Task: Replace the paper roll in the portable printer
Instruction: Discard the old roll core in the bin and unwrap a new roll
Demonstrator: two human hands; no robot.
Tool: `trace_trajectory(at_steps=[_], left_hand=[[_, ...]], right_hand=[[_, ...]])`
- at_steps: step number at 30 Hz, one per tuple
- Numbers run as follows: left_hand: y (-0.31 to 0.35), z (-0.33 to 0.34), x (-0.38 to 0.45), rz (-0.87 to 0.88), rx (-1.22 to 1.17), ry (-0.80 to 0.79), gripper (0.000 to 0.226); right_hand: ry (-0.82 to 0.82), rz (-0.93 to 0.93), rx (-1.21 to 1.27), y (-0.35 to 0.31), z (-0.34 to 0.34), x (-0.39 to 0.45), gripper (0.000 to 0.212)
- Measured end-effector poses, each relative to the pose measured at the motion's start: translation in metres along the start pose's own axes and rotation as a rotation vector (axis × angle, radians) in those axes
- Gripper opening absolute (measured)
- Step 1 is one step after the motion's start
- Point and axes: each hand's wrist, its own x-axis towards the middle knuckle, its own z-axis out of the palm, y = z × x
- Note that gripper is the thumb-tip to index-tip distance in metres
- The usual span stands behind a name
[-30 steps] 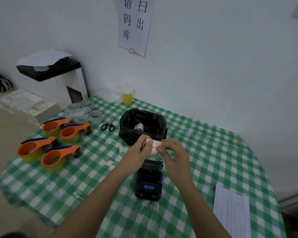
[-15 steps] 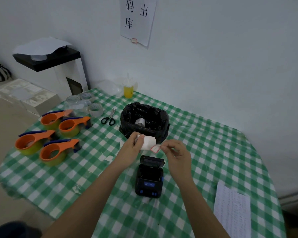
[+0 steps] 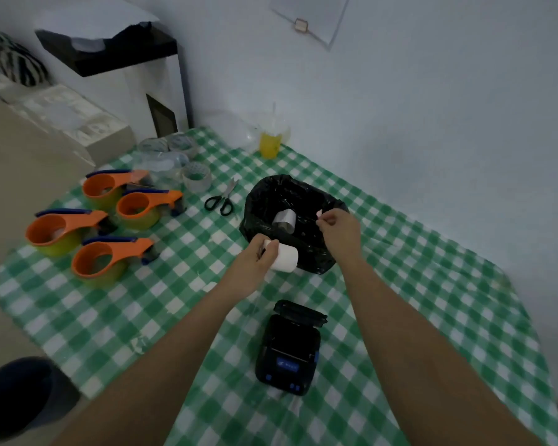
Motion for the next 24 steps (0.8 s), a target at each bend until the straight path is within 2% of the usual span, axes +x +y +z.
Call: trace_trajectory(at_steps=[3, 7, 10, 12, 15, 18, 22, 24], left_hand=[[-0.004, -0.002, 0.011, -0.018, 0.000, -0.018, 0.037], [-0.005, -0.001, 0.019, -0.040, -0.021, -0.041, 0.035], [-0.007, 0.001, 0.024, -0.043, -0.025, -0.074, 0.035], [-0.003, 0.002, 0.025, -0.043, -0.043, -0.104, 0.034], [0.007, 0.005, 0.023, -0.044, -0.048, -0.190, 0.028], [0.020, 0.013, 0.015, -0.037, 0.000, -0.263, 0.034], [0.025, 0.024, 0.005, -0.034, 0.066, -0.240, 0.037], [0.030, 0.029, -0.003, -0.026, 0.069, -0.237, 0.050]], right_hand=[[-0.073, -0.016, -0.136, 0.008, 0.013, 0.030, 0.006], [-0.196, -0.040, -0.221, 0.013, 0.015, 0.042, 0.019], [-0.262, 0.002, 0.085, 0.002, 0.003, 0.020, 0.021], [-0.449, 0.097, 0.307, -0.003, -0.010, -0.008, 0.025], [-0.657, 0.151, 0.400, 0.007, -0.027, -0.049, 0.031], [-0.658, 0.173, 0.562, 0.019, -0.038, -0.081, 0.024], [-0.658, 0.259, 0.734, 0.032, -0.042, -0.109, 0.023], [-0.630, 0.283, 0.757, 0.038, -0.041, -0.121, 0.024]])
